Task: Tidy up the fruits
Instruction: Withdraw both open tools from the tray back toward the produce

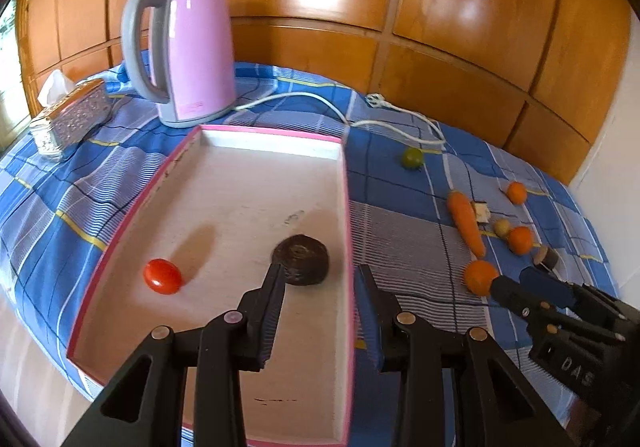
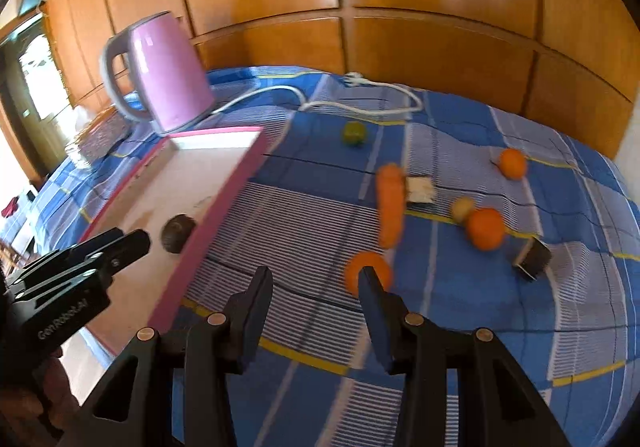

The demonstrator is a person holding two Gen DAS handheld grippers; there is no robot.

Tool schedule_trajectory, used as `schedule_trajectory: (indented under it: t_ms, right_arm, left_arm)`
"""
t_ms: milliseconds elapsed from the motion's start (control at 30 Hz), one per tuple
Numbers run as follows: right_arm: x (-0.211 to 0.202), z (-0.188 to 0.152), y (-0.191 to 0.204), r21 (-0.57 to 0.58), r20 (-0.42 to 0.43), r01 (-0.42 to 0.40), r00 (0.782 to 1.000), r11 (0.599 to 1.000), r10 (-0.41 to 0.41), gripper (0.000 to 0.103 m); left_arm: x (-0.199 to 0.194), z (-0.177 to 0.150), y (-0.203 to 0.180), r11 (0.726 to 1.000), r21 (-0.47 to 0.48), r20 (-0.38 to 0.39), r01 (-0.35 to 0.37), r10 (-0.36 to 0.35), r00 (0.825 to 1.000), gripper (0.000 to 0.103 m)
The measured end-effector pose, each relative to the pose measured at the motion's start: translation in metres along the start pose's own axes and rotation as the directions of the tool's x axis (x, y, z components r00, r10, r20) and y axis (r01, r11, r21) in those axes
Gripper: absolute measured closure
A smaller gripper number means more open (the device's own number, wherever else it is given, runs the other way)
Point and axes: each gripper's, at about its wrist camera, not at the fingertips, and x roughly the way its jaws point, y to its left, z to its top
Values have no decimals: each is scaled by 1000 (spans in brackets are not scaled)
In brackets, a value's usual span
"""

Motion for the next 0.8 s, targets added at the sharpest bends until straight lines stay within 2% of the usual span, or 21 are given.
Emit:
schedule_trajectory:
  t_ms: [467, 800]
  right_arm:
    - [-3, -25, -73, 153, -39, 134, 991, 979, -129, 58]
    - [-4, -32, -96, 204, -49, 164, 986, 965, -157, 58]
  left_arm:
    - [16, -6, -37, 994, 86, -59, 61, -56, 997, 67]
    - [26, -9, -73, 972, 168, -95, 167, -153, 984, 67]
